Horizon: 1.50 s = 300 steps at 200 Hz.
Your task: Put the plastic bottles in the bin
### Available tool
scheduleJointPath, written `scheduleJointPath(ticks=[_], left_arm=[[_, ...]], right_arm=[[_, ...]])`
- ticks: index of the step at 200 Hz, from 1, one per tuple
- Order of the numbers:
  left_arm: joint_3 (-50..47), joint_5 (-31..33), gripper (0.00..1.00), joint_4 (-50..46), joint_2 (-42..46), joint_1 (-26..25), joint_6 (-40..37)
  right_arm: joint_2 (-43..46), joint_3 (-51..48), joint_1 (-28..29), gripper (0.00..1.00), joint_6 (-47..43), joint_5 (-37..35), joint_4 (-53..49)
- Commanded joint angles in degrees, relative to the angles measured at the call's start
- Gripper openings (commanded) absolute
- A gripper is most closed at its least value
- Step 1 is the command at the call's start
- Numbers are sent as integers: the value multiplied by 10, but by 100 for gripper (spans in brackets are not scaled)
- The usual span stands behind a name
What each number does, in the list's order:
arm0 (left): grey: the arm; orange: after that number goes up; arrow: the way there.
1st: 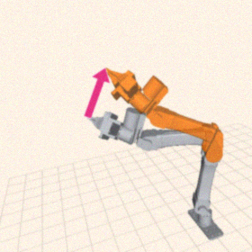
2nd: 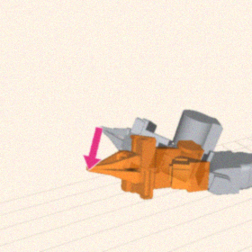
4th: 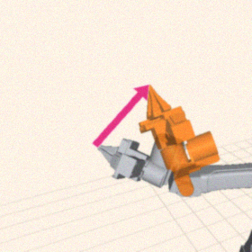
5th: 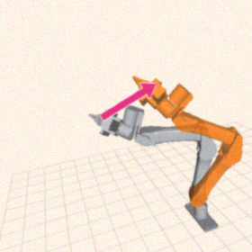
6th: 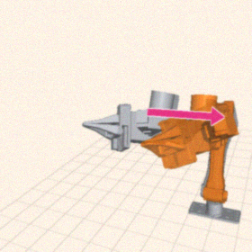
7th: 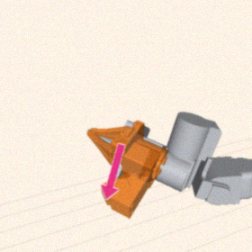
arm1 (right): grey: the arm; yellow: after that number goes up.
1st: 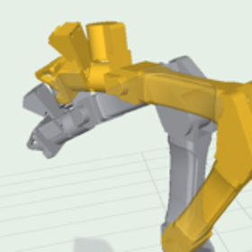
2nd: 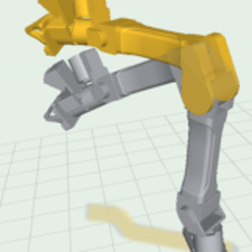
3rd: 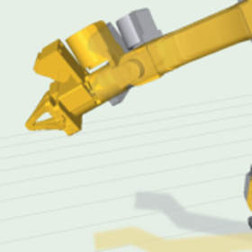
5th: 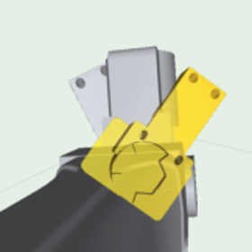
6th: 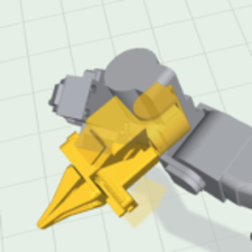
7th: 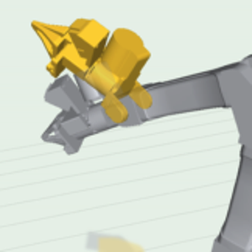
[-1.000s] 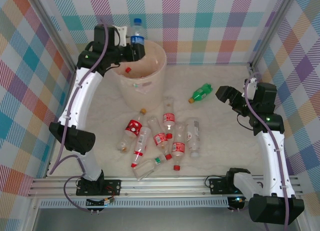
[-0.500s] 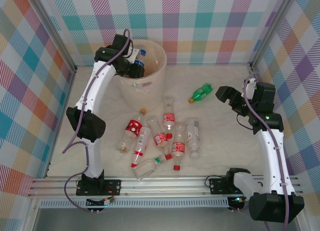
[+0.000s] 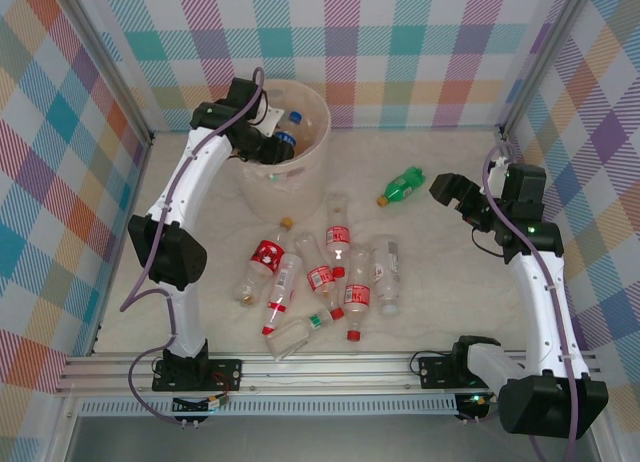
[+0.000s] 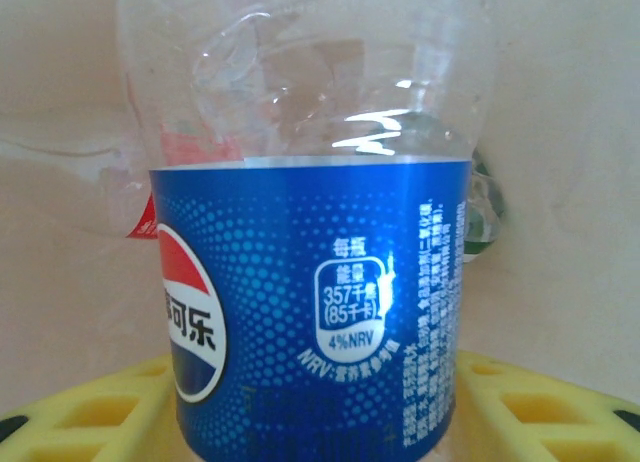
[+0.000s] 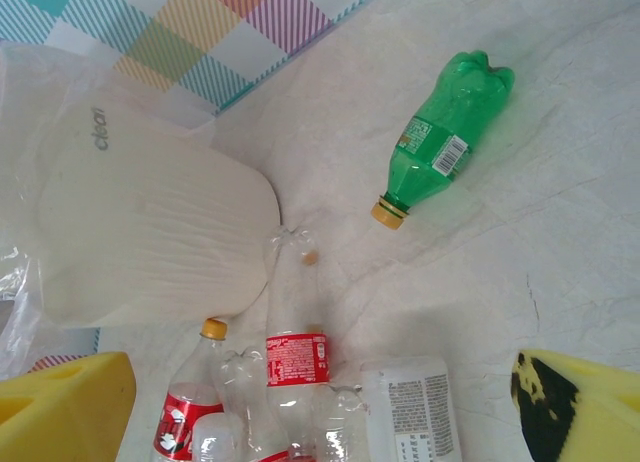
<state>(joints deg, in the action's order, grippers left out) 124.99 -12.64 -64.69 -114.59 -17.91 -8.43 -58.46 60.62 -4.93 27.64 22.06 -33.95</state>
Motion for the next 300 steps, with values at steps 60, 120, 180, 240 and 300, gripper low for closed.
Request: scheduleJointPath(ticks=[60,120,180,240,300], left_arm=[[-21,18,76,-4,-13,-5,-19],[2,21,82,-3,-14,-5,-17],[73,44,91,25,1,-5,-10],[95,99,100,30,69,-12,-22],[-242,190,100,169,344,-120,29]], right_arm=[[-15,-7,-3,96,-16,2,12],[-17,-7,-4,96,-11,3,14],[-20,-11,-4,97,21,-18,24],[-67,-45,17,98,92,-74,94],[-221,32,71,100,96,-141,90]])
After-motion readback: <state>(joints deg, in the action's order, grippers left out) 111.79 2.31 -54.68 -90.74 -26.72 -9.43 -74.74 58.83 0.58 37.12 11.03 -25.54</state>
